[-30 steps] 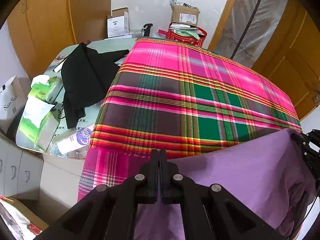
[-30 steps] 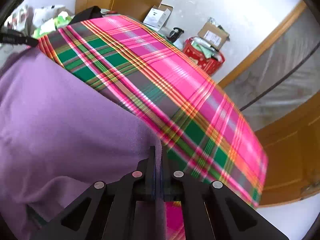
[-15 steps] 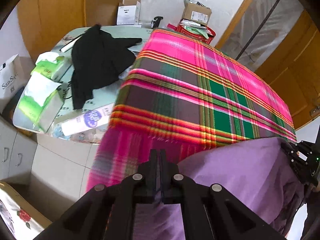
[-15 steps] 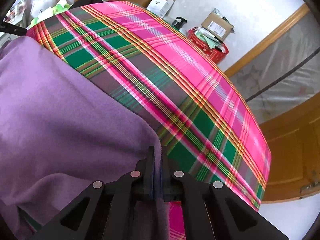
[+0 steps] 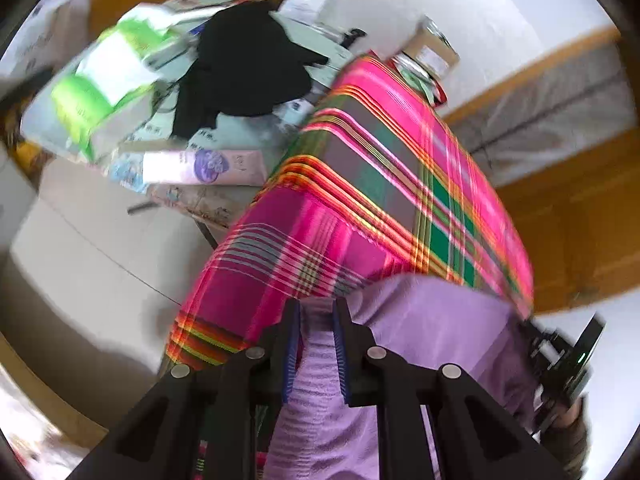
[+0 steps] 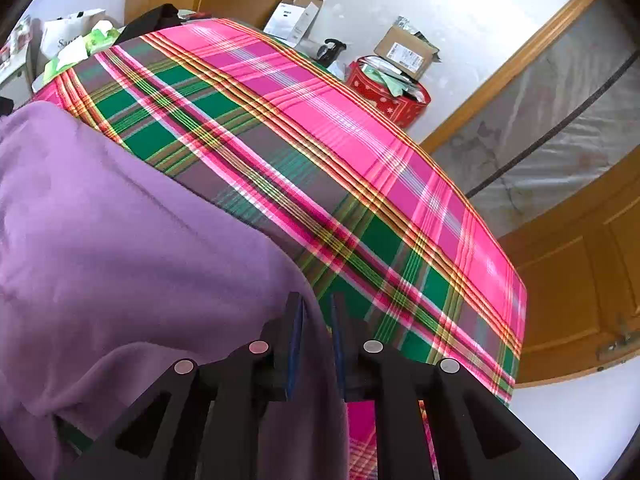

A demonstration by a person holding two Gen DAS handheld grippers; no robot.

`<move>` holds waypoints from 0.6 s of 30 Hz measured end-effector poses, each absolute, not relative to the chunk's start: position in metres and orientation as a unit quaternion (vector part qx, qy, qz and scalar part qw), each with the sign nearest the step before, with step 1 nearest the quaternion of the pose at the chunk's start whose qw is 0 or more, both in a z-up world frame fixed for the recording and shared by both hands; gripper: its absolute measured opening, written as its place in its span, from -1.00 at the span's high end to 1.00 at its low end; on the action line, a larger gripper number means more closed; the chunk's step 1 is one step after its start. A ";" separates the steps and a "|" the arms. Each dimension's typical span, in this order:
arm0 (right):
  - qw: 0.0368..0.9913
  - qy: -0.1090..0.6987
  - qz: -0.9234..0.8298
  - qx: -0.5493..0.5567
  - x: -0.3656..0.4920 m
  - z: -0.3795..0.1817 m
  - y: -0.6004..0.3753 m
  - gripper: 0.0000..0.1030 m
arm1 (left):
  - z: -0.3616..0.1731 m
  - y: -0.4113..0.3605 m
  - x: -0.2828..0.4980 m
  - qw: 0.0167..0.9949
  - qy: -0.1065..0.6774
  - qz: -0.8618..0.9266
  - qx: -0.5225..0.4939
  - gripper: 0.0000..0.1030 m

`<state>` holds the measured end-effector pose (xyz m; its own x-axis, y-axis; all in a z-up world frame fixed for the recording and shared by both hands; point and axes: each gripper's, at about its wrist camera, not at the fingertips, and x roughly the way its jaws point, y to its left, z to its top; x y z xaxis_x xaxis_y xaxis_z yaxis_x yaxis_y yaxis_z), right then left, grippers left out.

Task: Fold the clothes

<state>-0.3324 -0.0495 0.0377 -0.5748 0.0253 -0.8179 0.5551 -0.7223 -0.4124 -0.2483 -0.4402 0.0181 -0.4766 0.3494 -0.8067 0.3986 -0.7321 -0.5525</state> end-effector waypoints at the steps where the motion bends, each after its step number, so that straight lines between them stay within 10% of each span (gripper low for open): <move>1: 0.162 0.335 -0.821 0.432 -0.331 0.038 -0.049 0.72 | 0.015 -0.443 -0.247 0.013 0.381 -0.772 0.509 0.68; 18: 0.158 0.332 -0.825 0.429 -0.320 0.040 -0.050 0.70 | 0.001 -0.399 -0.251 -0.095 0.433 -0.719 0.535 0.68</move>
<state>-0.3203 -0.0500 0.0399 -0.5819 0.0243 -0.8129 0.5450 -0.7302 -0.4120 -0.2508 -0.3989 0.0010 -0.4102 0.6001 -0.6868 0.3264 -0.6066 -0.7249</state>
